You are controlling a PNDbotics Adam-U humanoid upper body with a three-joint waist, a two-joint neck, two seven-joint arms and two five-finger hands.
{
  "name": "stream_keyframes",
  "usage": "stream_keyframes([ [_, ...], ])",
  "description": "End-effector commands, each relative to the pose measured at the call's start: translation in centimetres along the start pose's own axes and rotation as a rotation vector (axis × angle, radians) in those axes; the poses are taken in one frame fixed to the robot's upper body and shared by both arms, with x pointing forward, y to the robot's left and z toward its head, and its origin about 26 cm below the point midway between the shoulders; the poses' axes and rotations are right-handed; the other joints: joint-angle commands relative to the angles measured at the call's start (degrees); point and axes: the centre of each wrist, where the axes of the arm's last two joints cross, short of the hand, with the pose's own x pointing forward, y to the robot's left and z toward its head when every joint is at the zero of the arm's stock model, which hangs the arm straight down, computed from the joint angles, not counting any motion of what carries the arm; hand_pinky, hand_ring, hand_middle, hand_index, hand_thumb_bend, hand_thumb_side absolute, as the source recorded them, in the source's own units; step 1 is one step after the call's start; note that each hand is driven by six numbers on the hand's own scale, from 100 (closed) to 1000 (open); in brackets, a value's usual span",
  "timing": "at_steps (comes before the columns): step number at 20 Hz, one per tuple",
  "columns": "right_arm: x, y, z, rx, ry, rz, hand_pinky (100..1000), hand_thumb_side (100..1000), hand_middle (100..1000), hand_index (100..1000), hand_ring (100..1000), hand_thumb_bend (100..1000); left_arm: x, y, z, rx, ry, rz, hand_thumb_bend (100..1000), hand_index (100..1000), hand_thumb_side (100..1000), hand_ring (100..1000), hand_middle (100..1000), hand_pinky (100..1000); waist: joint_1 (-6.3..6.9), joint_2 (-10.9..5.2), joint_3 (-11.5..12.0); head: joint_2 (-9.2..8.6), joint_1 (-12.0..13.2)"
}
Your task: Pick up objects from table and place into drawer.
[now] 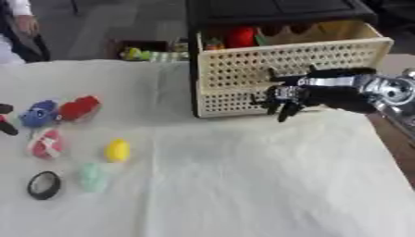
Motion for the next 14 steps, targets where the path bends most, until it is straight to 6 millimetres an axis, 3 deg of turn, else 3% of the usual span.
stream_keyframes([
  [1,0.8,-1.0,0.7,-0.024,-0.015,0.035,862,1000,754,835,747,100,0.5,0.0,-0.2,-0.011,-0.022,-0.003,109,837,1000,598,641,411,-0.19,-0.91,0.0,-0.69,0.0],
  [14,1.0,-2.2,0.2,-0.061,-0.017,0.042,839,1000,726,827,722,100,0.5,-0.2,-0.2,-0.024,-0.018,0.004,111,835,1000,599,638,412,-0.32,-0.47,0.2,-1.38,-0.1],
])
